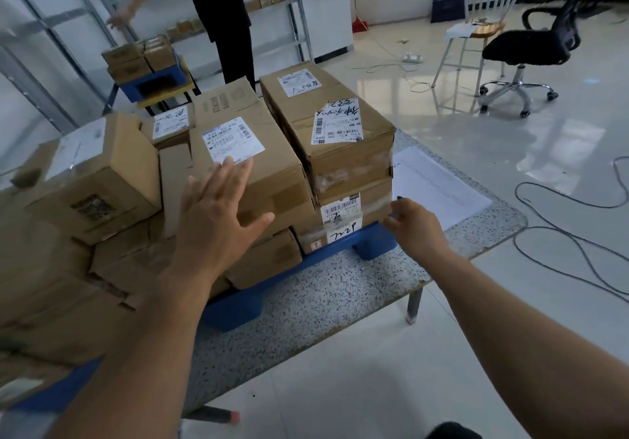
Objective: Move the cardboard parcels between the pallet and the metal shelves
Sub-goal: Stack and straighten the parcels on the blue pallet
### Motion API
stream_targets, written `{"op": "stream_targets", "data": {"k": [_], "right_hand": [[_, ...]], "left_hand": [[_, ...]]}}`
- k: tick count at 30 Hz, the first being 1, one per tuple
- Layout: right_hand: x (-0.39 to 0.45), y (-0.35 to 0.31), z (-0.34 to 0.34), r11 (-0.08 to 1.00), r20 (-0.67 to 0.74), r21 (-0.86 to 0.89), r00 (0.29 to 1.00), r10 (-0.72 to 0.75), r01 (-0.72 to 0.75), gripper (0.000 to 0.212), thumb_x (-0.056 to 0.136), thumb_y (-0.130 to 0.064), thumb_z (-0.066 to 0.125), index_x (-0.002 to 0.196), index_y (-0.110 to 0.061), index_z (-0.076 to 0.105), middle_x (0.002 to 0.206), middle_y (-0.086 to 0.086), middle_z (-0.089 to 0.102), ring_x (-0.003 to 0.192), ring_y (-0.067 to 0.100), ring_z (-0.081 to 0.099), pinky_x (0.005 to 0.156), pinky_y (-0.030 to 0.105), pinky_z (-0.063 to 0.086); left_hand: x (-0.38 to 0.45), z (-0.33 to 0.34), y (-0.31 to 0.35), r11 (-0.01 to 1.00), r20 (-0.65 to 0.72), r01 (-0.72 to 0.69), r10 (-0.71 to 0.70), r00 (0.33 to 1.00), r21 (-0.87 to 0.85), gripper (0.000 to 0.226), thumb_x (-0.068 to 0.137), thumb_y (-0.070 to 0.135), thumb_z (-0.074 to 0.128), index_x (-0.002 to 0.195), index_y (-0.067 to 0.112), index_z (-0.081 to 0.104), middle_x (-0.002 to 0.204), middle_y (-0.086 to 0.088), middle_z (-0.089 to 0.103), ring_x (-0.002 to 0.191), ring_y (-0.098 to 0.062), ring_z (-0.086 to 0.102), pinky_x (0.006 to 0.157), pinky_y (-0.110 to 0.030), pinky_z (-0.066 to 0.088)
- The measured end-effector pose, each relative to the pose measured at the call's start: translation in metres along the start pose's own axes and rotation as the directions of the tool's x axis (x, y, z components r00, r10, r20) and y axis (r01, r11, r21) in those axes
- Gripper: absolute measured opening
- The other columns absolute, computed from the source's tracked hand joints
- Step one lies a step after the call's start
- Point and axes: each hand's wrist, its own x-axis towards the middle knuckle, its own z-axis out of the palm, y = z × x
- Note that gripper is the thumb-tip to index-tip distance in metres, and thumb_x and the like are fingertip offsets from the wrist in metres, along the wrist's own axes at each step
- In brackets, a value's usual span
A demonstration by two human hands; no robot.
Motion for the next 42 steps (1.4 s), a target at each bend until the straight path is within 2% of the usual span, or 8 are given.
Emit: {"op": "stream_targets", "data": {"k": [5,9,13,16,22,25,30,42], "right_hand": [[-0.011,-0.018,0.037,0.986,0.174,-0.116,0.98,-0.101,0.123,0.026,0.089,-0.03,0.056,0.071,-0.014,0.047,0.068,0.002,0.049,0.065,0.022,0.049,0.048,0.028,0.028],[-0.019,-0.033,0.059,0.974,0.281,-0.107,0.946,-0.165,0.201,0.03,0.09,-0.032,0.056,0.07,-0.01,0.051,0.069,0.004,0.05,0.067,0.025,0.05,0.053,0.031,0.032],[-0.019,-0.039,0.078,0.953,0.337,-0.127,0.915,-0.221,0.276,0.03,0.089,-0.037,0.055,0.07,-0.015,0.047,0.068,-0.001,0.043,0.068,0.024,0.047,0.054,0.03,0.031],[-0.015,-0.038,0.092,0.906,0.353,-0.171,0.882,-0.311,0.388,0.028,0.089,-0.04,0.054,0.073,-0.018,0.047,0.069,-0.002,0.039,0.066,0.023,0.042,0.056,0.031,0.033],[-0.005,-0.031,0.113,0.785,0.413,-0.258,0.799,-0.437,0.563,0.026,0.094,-0.036,0.045,0.105,-0.018,0.058,0.091,0.007,0.059,0.084,0.031,0.059,0.059,0.032,0.031],[-0.002,-0.034,0.122,0.868,0.38,-0.219,0.858,-0.344,0.445,0.029,0.093,-0.042,0.046,0.098,-0.018,0.061,0.092,0.008,0.066,0.084,0.03,0.062,0.061,0.031,0.037],[-0.004,-0.037,0.136,0.87,0.354,-0.255,0.877,-0.323,0.423,0.036,0.095,-0.044,0.046,0.078,-0.016,0.06,0.083,0.01,0.066,0.079,0.03,0.062,0.056,0.029,0.032],[-0.005,-0.04,0.14,0.862,0.305,-0.294,0.895,-0.325,0.413,0.036,0.097,-0.039,0.046,0.081,-0.012,0.062,0.08,0.01,0.067,0.077,0.03,0.061,0.057,0.027,0.032]], "left_hand": [[-0.045,0.007,-0.001,0.968,-0.14,0.169,-0.196,0.971,-0.186,0.079,0.083,0.04,0.067,0.147,0.018,0.026,0.152,-0.015,0.026,0.142,-0.029,0.019,0.115,-0.042,0.012],[-0.088,0.021,0.012,0.889,-0.216,0.335,-0.41,0.886,-0.312,0.067,0.085,0.037,0.061,0.142,0.013,0.038,0.148,-0.014,0.036,0.136,-0.028,0.03,0.108,-0.053,0.031],[-0.118,0.043,0.018,0.707,-0.088,0.57,-0.656,0.749,-0.418,0.051,0.089,0.039,0.059,0.136,0.024,0.045,0.138,0.001,0.048,0.116,-0.008,0.044,0.092,-0.033,0.04],[-0.121,0.062,0.016,0.56,0.115,0.74,-0.763,0.636,-0.373,0.045,0.09,0.044,0.054,0.131,0.026,0.05,0.131,0.001,0.053,0.115,-0.015,0.05,0.086,-0.033,0.043],[-0.104,0.099,0.001,0.514,0.269,0.829,-0.785,0.559,-0.221,0.034,0.093,0.045,0.048,0.12,0.025,0.054,0.118,-0.002,0.061,0.103,-0.026,0.057,0.071,-0.031,0.042],[-0.097,0.117,-0.009,0.484,0.319,0.861,-0.8,0.509,-0.159,0.033,0.094,0.048,0.045,0.116,0.025,0.055,0.114,-0.002,0.063,0.097,-0.026,0.059,0.068,-0.03,0.039],[-0.098,0.133,-0.021,0.47,0.248,0.859,-0.824,0.51,-0.204,0.026,0.092,0.047,0.05,0.09,0.024,0.062,0.098,-0.003,0.067,0.086,-0.025,0.058,0.063,-0.029,0.033],[-0.096,0.138,-0.021,0.513,0.152,0.83,-0.822,0.548,-0.218,0.024,0.092,0.042,0.053,0.09,0.021,0.064,0.095,-0.001,0.068,0.078,-0.019,0.054,0.056,-0.027,0.026]]}}
